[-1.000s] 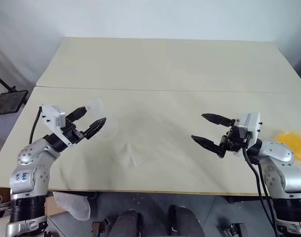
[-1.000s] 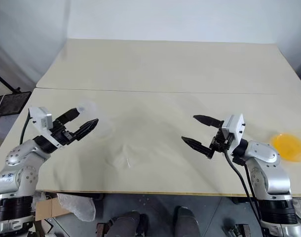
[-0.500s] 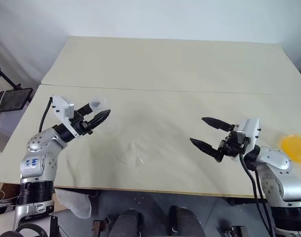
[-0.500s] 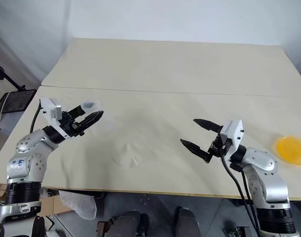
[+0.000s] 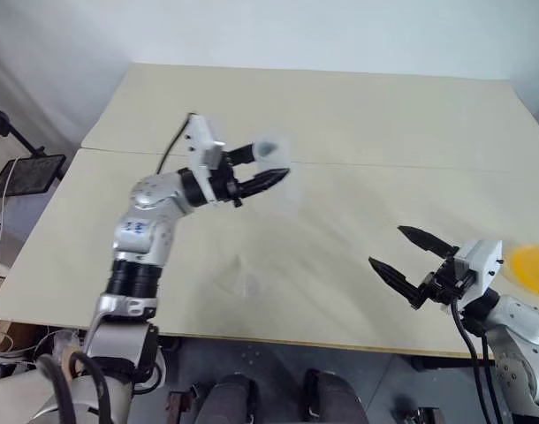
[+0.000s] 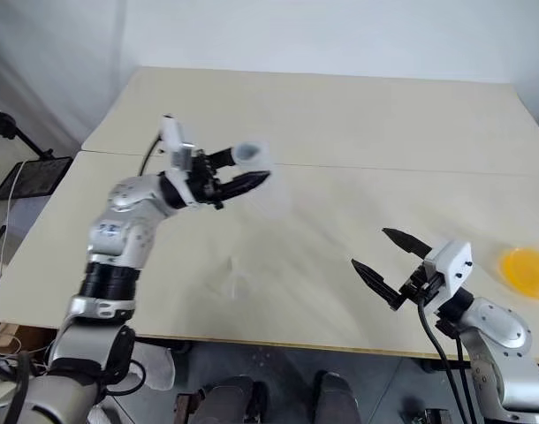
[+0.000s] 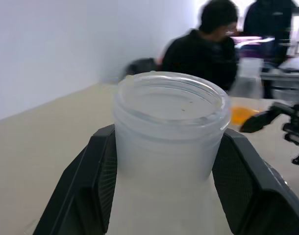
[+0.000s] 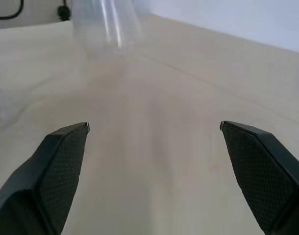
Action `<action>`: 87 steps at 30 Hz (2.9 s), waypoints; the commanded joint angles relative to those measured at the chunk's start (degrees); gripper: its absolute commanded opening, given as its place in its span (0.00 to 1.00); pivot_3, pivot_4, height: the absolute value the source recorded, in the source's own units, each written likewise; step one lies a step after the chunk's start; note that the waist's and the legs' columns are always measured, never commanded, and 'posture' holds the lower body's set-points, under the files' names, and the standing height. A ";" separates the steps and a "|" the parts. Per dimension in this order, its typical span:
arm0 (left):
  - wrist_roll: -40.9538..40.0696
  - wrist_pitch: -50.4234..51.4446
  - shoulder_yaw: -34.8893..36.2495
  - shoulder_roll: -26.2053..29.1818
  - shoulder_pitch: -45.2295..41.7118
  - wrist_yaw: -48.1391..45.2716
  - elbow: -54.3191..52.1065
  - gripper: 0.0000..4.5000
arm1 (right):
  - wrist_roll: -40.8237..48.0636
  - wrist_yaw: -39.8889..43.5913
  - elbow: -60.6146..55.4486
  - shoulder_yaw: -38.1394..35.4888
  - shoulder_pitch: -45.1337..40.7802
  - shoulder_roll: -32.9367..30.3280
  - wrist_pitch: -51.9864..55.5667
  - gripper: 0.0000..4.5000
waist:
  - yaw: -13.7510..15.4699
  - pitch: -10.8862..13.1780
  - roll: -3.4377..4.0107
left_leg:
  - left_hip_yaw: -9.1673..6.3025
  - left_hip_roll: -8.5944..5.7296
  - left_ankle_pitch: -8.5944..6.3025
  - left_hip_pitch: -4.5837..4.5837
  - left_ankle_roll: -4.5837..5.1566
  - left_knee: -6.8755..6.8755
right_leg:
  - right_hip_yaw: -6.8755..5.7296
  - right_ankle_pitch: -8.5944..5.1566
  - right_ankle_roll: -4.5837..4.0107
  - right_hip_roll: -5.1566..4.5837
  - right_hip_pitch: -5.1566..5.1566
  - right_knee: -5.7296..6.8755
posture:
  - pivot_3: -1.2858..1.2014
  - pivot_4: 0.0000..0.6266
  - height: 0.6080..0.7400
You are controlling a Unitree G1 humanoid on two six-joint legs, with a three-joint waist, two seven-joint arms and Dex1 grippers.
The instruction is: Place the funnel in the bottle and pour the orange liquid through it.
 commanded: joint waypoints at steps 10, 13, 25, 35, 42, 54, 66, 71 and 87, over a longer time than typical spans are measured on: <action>8.60 -20.16 -1.73 -11.06 -10.06 -4.92 28.89 0.53 | -1.37 -9.01 -15.98 -6.94 19.49 8.78 -4.56 1.00 | 0.33 0.03 -0.05 | 0.19 0.03 0.03 -0.03 0.06 -0.03 | 0.08 0.00 0.01 0.01 -0.04 -0.13 | 0.52 0.24 1.00; 8.37 -21.12 -1.29 -13.11 -11.14 -7.09 31.52 0.53 | -2.33 -10.43 -17.52 -6.80 22.12 10.90 -5.86 1.00 | 0.48 0.03 -0.05 | 0.20 0.01 0.03 -0.03 0.07 -0.04 | 0.09 0.00 0.02 -0.01 -0.04 -0.14 | 0.52 0.24 1.00; 11.37 -24.70 -0.50 -15.21 -14.29 -9.22 37.76 0.75 | -4.91 -14.00 -20.51 -4.95 24.56 14.06 -7.51 1.00 | 0.38 0.03 -0.06 | 0.20 0.00 0.05 -0.05 0.12 -0.04 | 0.10 0.01 0.04 0.00 -0.05 -0.16 | 0.52 0.24 1.00; 5.81 -19.93 4.37 -8.56 -9.38 -15.80 28.57 0.99 | -3.46 -14.89 -21.39 -4.10 18.87 10.10 -3.34 1.00 | -0.20 0.03 -0.04 | 0.19 0.01 0.04 -0.05 0.14 -0.02 | 0.12 0.01 0.03 -0.01 -0.08 -0.11 | 0.52 0.24 1.00; 1.16 -11.10 10.25 2.48 3.92 -12.90 10.48 0.99 | 2.03 -6.41 -13.57 -5.51 12.19 2.91 -2.87 1.00 | -1.10 0.02 -0.03 | 0.02 0.05 0.04 0.04 0.13 -0.02 | 0.07 0.00 0.01 -0.03 -0.08 0.14 | 0.52 0.24 1.00; -3.41 -2.75 30.18 19.02 39.87 -1.28 -12.98 0.99 | 4.47 13.25 -0.73 4.90 -6.63 -7.09 -1.06 1.00 | -1.50 0.02 -0.04 | -0.26 0.06 0.01 0.04 0.09 -0.01 | 0.34 0.01 0.01 -0.22 0.01 0.06 | 0.52 0.24 1.00; -10.87 4.27 40.47 15.99 68.53 4.92 -35.32 0.99 | 4.46 19.33 3.51 8.92 -13.69 -7.54 1.03 1.00 | -1.03 0.02 -0.07 | -0.40 0.05 -0.09 0.05 -0.02 0.00 | 0.30 -0.03 -0.07 -0.72 0.17 -0.42 | 0.52 0.24 1.00; -12.54 8.55 34.24 16.58 70.15 5.53 -44.23 0.99 | 3.75 20.07 4.86 7.62 -13.30 -8.65 1.53 1.00 | -1.13 0.02 -0.06 | -0.35 0.08 -0.13 0.05 -0.07 -0.06 | 0.30 -0.07 -0.14 -0.70 0.08 -0.32 | 0.52 0.24 1.00; 1.55 8.18 8.90 11.67 54.91 16.34 -40.45 0.99 | 4.85 14.09 -5.48 -0.65 -0.78 -10.07 5.58 1.00 | -0.96 -0.05 0.04 | -0.17 0.27 -0.13 0.09 -0.08 -0.03 | 0.38 -0.08 -0.16 -0.18 0.09 -0.12 | 0.52 0.24 1.00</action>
